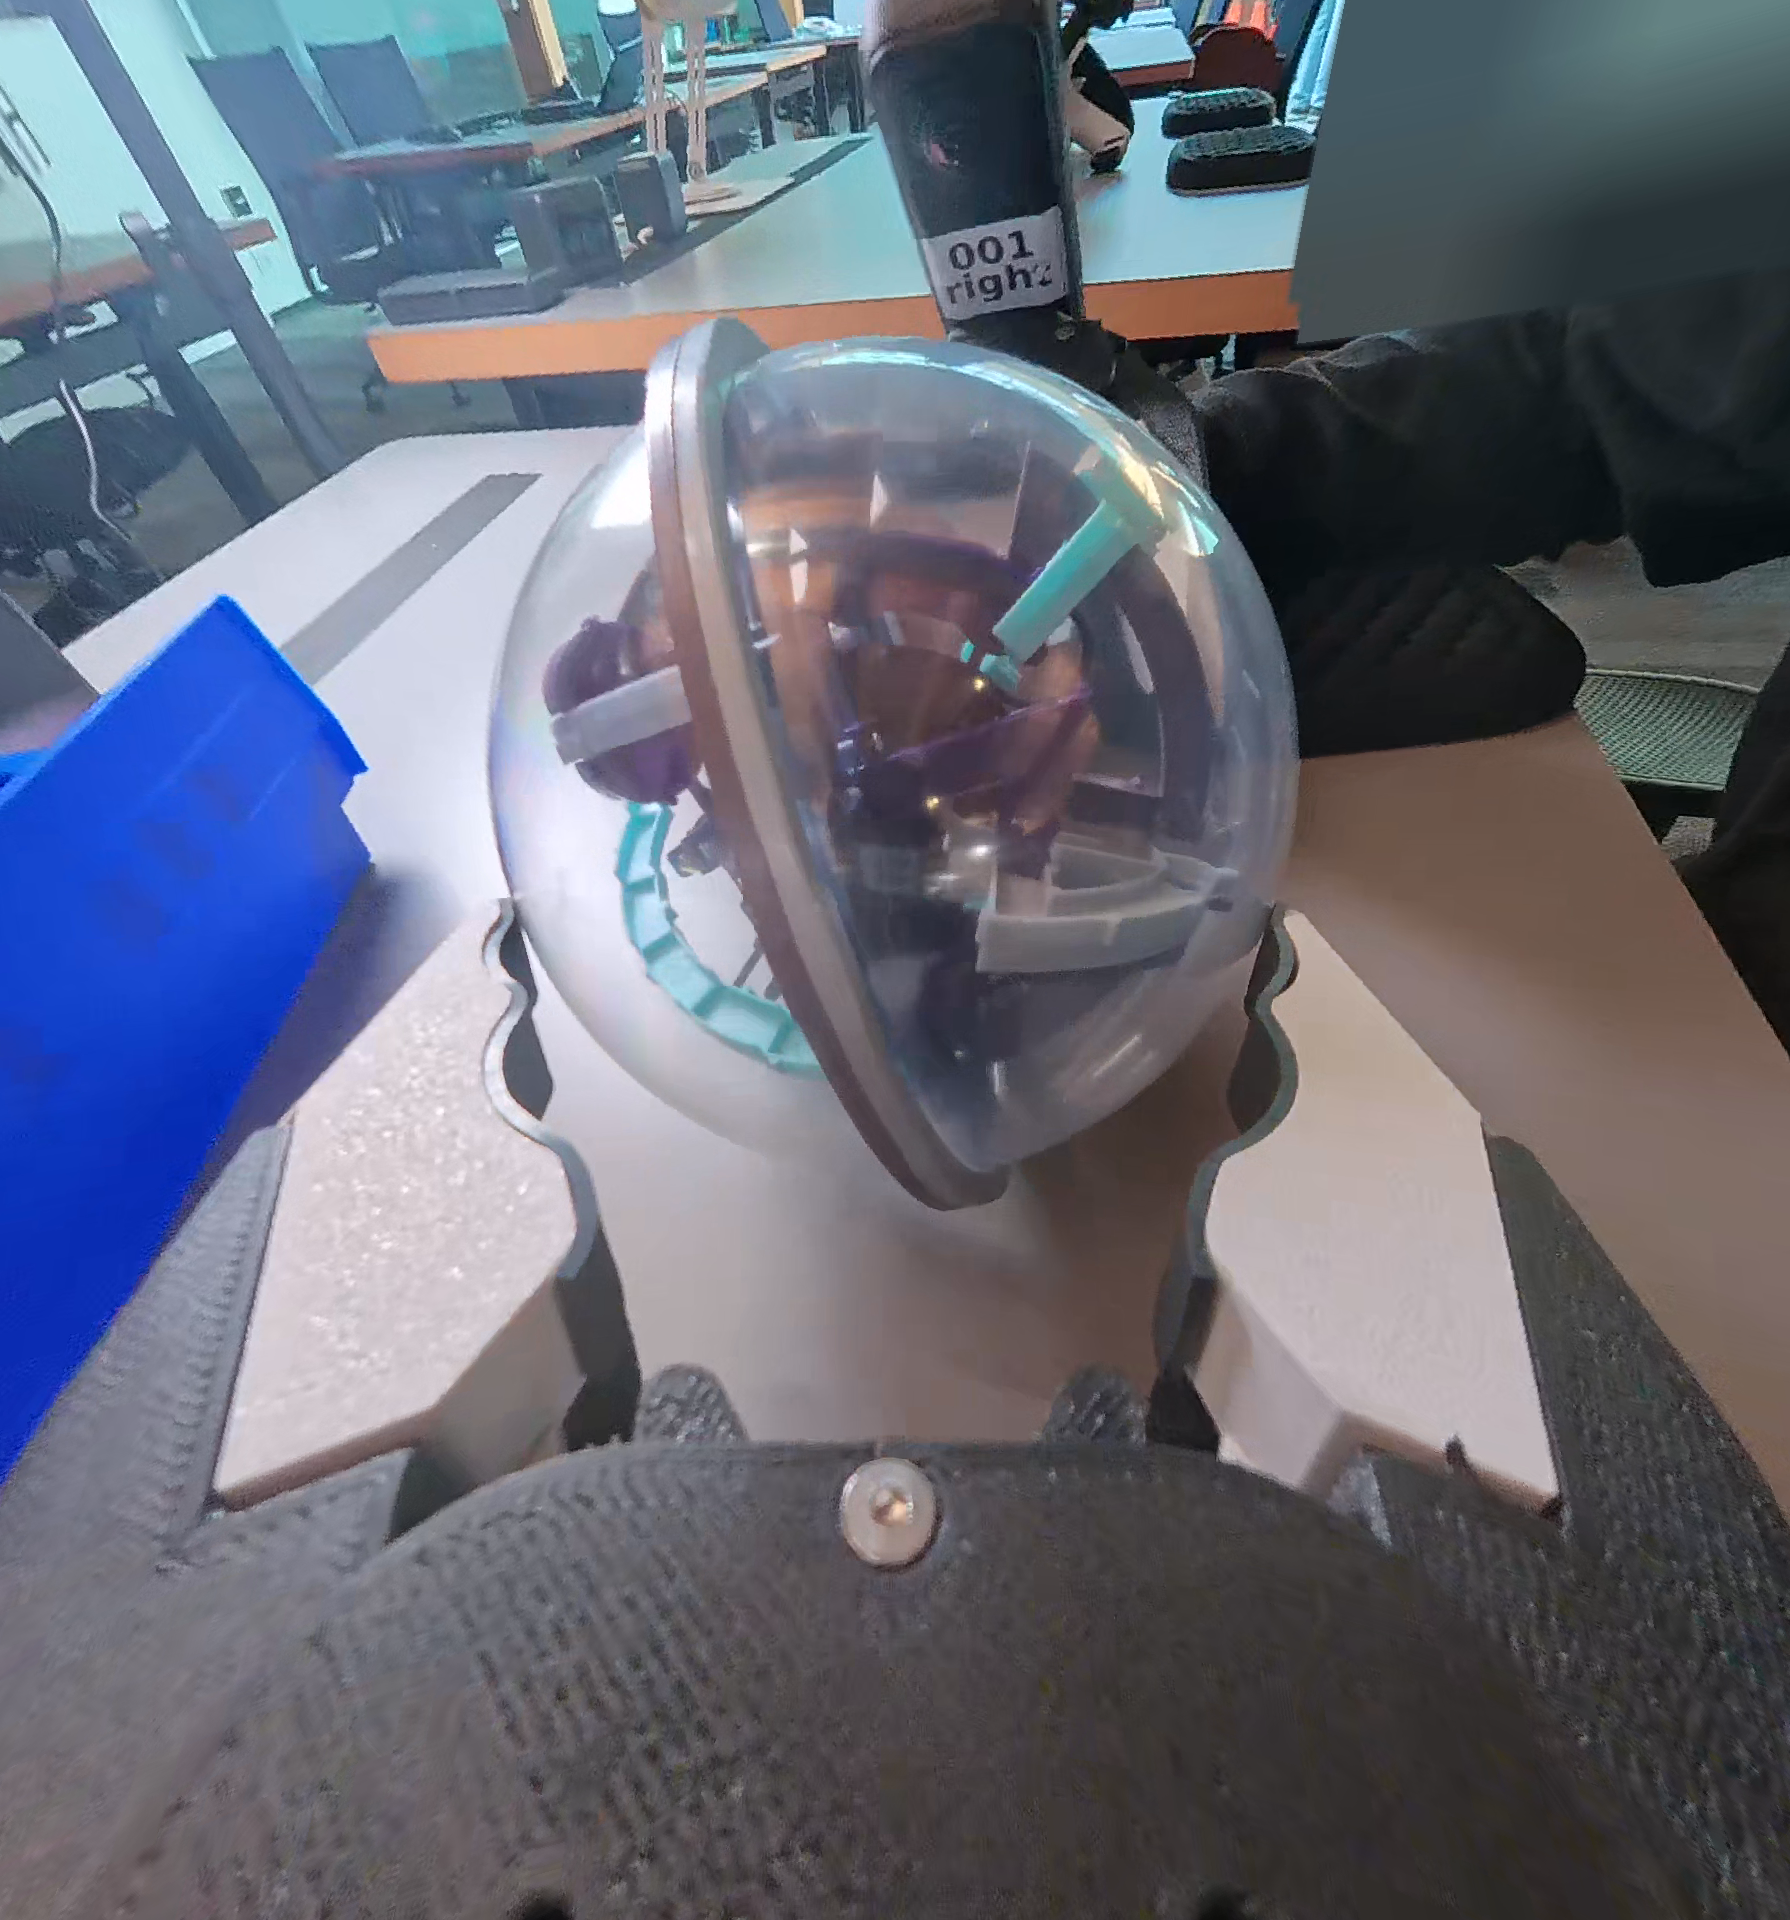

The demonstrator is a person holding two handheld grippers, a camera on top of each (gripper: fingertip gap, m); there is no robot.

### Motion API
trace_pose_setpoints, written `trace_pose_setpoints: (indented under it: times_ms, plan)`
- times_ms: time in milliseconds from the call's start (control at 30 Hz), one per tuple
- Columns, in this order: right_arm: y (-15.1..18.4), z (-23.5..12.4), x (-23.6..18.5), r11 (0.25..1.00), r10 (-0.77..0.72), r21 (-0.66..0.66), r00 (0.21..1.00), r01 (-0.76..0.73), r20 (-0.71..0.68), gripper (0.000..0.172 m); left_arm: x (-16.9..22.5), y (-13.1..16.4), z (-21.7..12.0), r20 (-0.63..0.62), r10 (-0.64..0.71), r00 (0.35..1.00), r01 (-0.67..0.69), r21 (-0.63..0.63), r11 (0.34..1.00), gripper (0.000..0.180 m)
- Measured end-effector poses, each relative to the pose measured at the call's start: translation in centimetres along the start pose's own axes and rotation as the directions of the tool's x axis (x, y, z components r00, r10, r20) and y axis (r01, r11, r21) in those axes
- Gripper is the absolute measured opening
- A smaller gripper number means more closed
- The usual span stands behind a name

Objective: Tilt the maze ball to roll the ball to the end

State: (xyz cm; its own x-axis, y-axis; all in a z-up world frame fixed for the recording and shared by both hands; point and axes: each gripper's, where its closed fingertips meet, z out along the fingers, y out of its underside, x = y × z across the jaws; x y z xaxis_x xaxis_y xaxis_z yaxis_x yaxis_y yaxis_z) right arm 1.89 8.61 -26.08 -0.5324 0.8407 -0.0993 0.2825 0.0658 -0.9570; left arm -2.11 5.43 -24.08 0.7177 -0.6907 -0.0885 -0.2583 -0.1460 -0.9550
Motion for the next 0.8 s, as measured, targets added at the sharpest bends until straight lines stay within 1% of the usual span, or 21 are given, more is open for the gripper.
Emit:
trace_pose_setpoints:
  times_ms: [33, 100, 167, 200, 233, 267, 333, 400, 500, 567, 700, 800]
  plan:
    - [-0.1, -0.1, 0.2, 1.000, -0.003, 0.005, 1.000, 0.003, -0.016, 0.129, -0.2, 0.3, -0.1, 0.011, -0.025, 1.000, 0.025, -0.015, 1.000, 0.132]
    - [-0.2, -0.2, 0.8, 1.000, -0.024, 0.015, 0.998, 0.024, -0.057, 0.128, -0.7, 1.4, -0.1, 0.026, -0.138, 0.990, 0.139, -0.064, 0.988, 0.130]
    - [-0.1, -0.2, 0.8, 0.999, -0.038, 0.010, 0.997, 0.039, -0.070, 0.127, -0.3, 2.7, 0.3, -0.013, -0.235, 0.972, 0.233, -0.111, 0.966, 0.135]
    - [0.0, -0.1, 0.8, 0.999, -0.048, 0.006, 0.996, 0.049, -0.077, 0.126, 0.0, 2.6, 0.7, -0.031, -0.255, 0.967, 0.251, -0.096, 0.963, 0.134]
    - [0.0, -0.1, 0.8, 0.998, -0.058, 0.002, 0.995, 0.058, -0.087, 0.125, -0.1, 2.5, 1.1, -0.023, -0.265, 0.964, 0.262, -0.083, 0.962, 0.140]
    - [0.1, -0.1, 0.9, 0.998, -0.063, -0.003, 0.993, 0.063, -0.097, 0.125, -0.2, 2.5, 1.3, -0.015, -0.256, 0.966, 0.254, -0.087, 0.963, 0.141]
    - [0.2, -0.2, 1.0, 0.998, -0.068, -0.012, 0.992, 0.067, -0.110, 0.125, -0.4, 2.2, 1.4, -0.013, -0.235, 0.972, 0.233, -0.085, 0.969, 0.141]
    - [-0.4, -0.2, 1.1, 0.998, -0.065, -0.001, 0.990, 0.066, -0.123, 0.126, -0.8, 1.2, 1.2, -0.011, -0.216, 0.976, 0.216, -0.047, 0.975, 0.141]
    - [-3.7, -0.9, 1.3, 0.995, -0.059, 0.072, 0.989, 0.069, -0.133, 0.126, -1.8, -2.5, 0.3, -0.014, -0.204, 0.979, 0.204, 0.069, 0.976, 0.140]
    - [-6.6, -1.7, 1.5, 0.991, -0.084, 0.089, 0.985, 0.098, -0.148, 0.126, -2.5, -5.6, -0.4, -0.010, -0.168, 0.986, 0.168, 0.128, 0.977, 0.140]
    - [-13.3, -3.5, 1.7, 0.974, -0.181, 0.100, 0.964, 0.203, -0.193, 0.126, -3.9, -12.7, -2.4, 0.012, -0.051, 0.999, 0.047, 0.230, 0.972, 0.139]
    - [-18.1, -4.7, 1.4, 0.957, -0.237, 0.114, 0.946, 0.266, -0.220, 0.126, -4.5, -18.0, -3.9, 0.032, 0.030, 0.999, -0.038, 0.299, 0.954, 0.140]
